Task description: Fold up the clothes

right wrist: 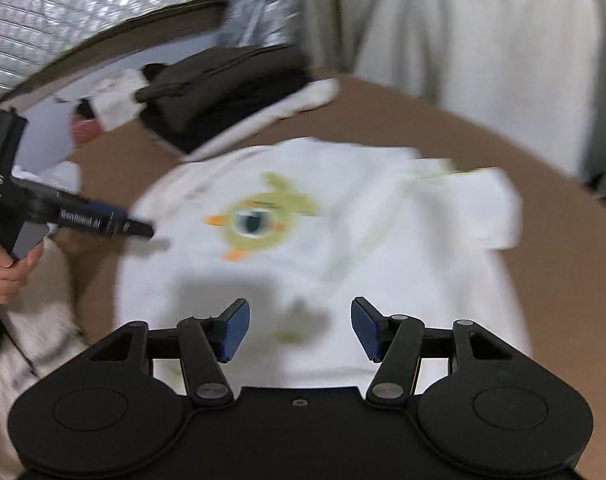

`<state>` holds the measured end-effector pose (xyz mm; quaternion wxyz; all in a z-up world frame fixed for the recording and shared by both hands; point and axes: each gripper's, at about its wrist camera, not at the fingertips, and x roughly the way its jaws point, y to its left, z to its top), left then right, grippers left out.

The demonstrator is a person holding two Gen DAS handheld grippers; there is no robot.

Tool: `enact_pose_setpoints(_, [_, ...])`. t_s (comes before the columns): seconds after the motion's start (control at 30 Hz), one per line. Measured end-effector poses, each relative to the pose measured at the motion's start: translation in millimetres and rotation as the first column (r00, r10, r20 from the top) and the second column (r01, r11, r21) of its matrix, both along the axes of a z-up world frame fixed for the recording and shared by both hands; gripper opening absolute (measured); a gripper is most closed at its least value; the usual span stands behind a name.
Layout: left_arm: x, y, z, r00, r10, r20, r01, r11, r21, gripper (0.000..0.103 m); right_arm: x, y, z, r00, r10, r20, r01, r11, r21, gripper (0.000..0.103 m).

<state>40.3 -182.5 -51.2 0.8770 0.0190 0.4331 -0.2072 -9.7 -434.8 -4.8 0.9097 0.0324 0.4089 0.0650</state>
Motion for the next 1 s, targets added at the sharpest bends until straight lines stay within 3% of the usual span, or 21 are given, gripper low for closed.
enact_pose_setpoints(0.03, [9,7,0,1.000,0.025,0.019,-0.025,0.999,0.025,0.083,9,14,-7,1.000,0.028,-0.003,-0.028,0.999,0.025,0.062])
enact_pose_setpoints(0.13, [51,15,-12,0.993,0.116,0.002,-0.116,0.989,0.095,0.083,30,45,-29,0.995,0.098,0.022,-0.099,0.992,0.078,0.062])
enact_pose_setpoints(0.23, [99,12,-36,0.986,0.165,-0.018,-0.161,0.978,0.133,0.084,36,58,-52,0.994,0.097,0.050,-0.101,0.990,0.094,0.062])
enact_pose_setpoints(0.27, [110,9,-46,0.983,0.181,-0.020,-0.176,0.971,0.164,0.089,36,61,-60,0.994,0.095,0.055,-0.100,0.990,0.100,0.062])
enact_pose_setpoints(0.37, [135,-5,-89,0.975,0.219,-0.046,-0.197,0.937,0.288,0.093,38,62,-87,0.997,0.083,-0.003,-0.081,0.982,0.169,0.062])
enact_pose_setpoints(0.4, [135,-5,-102,0.975,0.215,-0.064,-0.188,0.940,0.285,0.093,39,62,-96,0.996,0.081,-0.028,-0.074,0.978,0.193,0.062])
enact_pose_setpoints(0.47, [132,2,-111,0.976,0.181,-0.118,-0.160,0.973,0.168,0.093,40,64,-104,0.995,0.086,-0.053,-0.074,0.979,0.191,0.062])
enact_pose_setpoints(0.53, [131,10,-105,0.981,0.148,-0.126,-0.146,0.989,0.024,0.093,43,66,-108,0.994,0.098,-0.053,-0.085,0.975,0.204,0.062])
enact_pose_setpoints(0.57, [131,14,-102,0.983,0.130,-0.128,-0.138,0.989,-0.048,0.082,45,68,-110,0.993,0.107,-0.055,-0.093,0.973,0.212,0.062])
enact_pose_setpoints(0.6, [130,17,-99,0.986,0.115,-0.121,-0.128,0.986,-0.105,0.065,47,71,-114,0.991,0.119,-0.062,-0.103,0.972,0.213,0.062])
enact_pose_setpoints(0.63, [129,17,-96,0.989,0.107,-0.100,-0.118,0.986,-0.114,0.013,48,74,-118,0.988,0.130,-0.078,-0.112,0.974,0.199,0.062])
enact_pose_setpoints(0.67, [128,15,-96,0.991,0.103,-0.091,-0.112,0.988,-0.101,0.004,49,77,-122,0.986,0.141,-0.094,-0.122,0.975,0.184,0.062])
enact_pose_setpoints(0.7, [127,14,-94,0.992,0.098,-0.079,-0.106,0.989,-0.101,0.004,50,80,-126,0.982,0.151,-0.110,-0.131,0.977,0.169,0.062])
enact_pose_setpoints(0.87, [92,8,-64,0.999,-0.048,-0.008,0.043,0.958,-0.283,0.004,40,65,-130,0.981,0.133,-0.144,-0.104,0.976,0.191,0.062])
enact_pose_setpoints(0.93, [60,-12,-51,0.985,-0.166,0.040,0.170,0.940,-0.295,0.004,37,47,-122,0.986,0.082,-0.146,-0.048,0.974,0.220,0.062])
enact_pose_setpoints(1.0, [30,-37,-47,0.954,-0.297,0.049,0.296,0.896,-0.331,0.004,30,23,-110,0.993,0.012,-0.115,0.018,0.965,0.261,0.062])
